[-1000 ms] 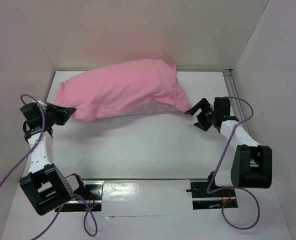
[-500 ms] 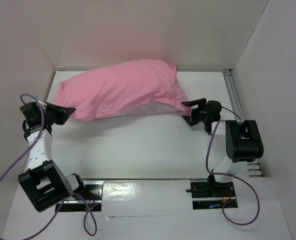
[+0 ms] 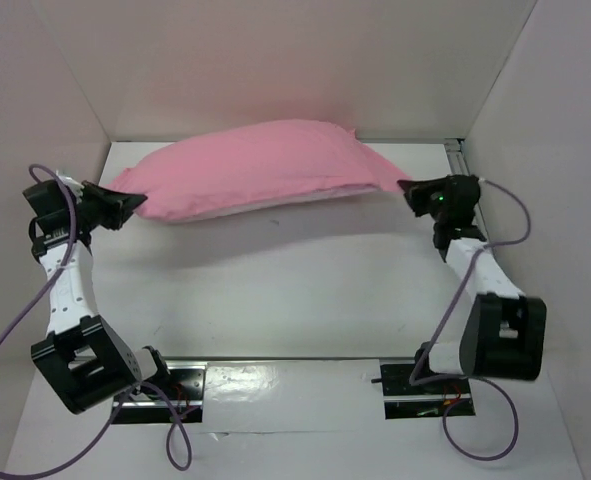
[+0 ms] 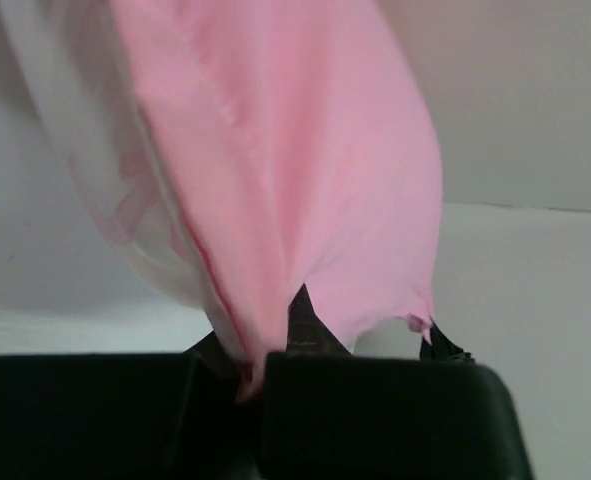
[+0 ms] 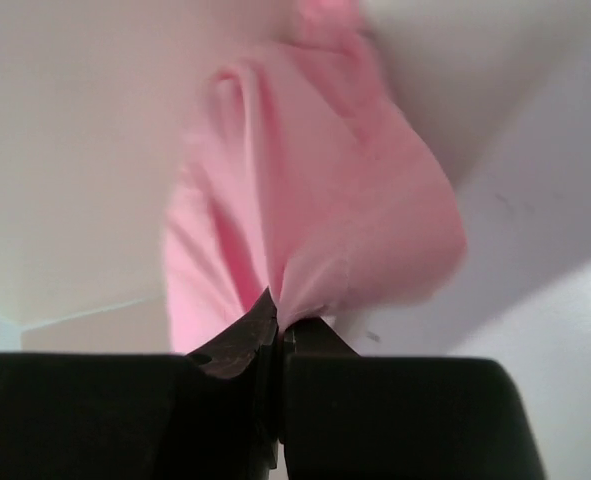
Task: Put the pillow into the pillowcase
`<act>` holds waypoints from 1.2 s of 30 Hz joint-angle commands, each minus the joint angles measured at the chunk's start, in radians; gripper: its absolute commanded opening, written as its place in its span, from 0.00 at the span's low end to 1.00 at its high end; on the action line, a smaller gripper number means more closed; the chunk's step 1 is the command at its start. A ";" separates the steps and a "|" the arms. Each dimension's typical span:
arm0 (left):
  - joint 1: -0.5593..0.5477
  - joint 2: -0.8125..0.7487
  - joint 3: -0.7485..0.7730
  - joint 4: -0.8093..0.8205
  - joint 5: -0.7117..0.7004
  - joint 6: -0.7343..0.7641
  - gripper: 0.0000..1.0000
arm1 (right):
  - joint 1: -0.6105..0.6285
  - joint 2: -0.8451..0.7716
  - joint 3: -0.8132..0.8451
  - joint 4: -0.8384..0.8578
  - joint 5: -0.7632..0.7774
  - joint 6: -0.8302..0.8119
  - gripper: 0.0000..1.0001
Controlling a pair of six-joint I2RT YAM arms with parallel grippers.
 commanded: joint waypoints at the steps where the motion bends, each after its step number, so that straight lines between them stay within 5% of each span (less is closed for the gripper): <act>1: 0.083 -0.009 0.191 0.012 0.084 -0.019 0.00 | -0.155 -0.243 0.147 -0.268 0.151 -0.208 0.00; 4: 0.142 0.002 0.239 -0.014 0.132 -0.045 0.00 | -0.248 -0.353 0.204 -0.410 0.142 -0.275 0.00; 10: 0.163 -0.037 0.242 0.024 0.176 -0.105 0.00 | -0.239 -0.390 0.316 -0.539 0.202 -0.392 0.00; 15: 0.173 -0.096 0.352 -0.074 0.176 -0.080 0.00 | -0.194 -0.429 0.567 -0.688 0.372 -0.536 0.00; 24: 0.173 -0.071 0.795 -0.311 0.129 0.041 0.00 | -0.024 -0.473 0.867 -0.807 0.585 -0.782 0.00; 29: 0.050 0.031 0.831 -0.335 0.048 0.107 0.00 | -0.013 -0.316 0.937 -0.844 0.573 -0.852 0.00; 34: -0.123 0.231 0.782 -0.370 -0.151 0.187 0.00 | -0.013 0.065 1.060 -0.911 0.448 -0.872 0.00; 36: -0.195 0.310 0.782 -0.379 -0.204 0.222 0.14 | -0.004 0.234 1.144 -0.921 0.403 -0.872 0.06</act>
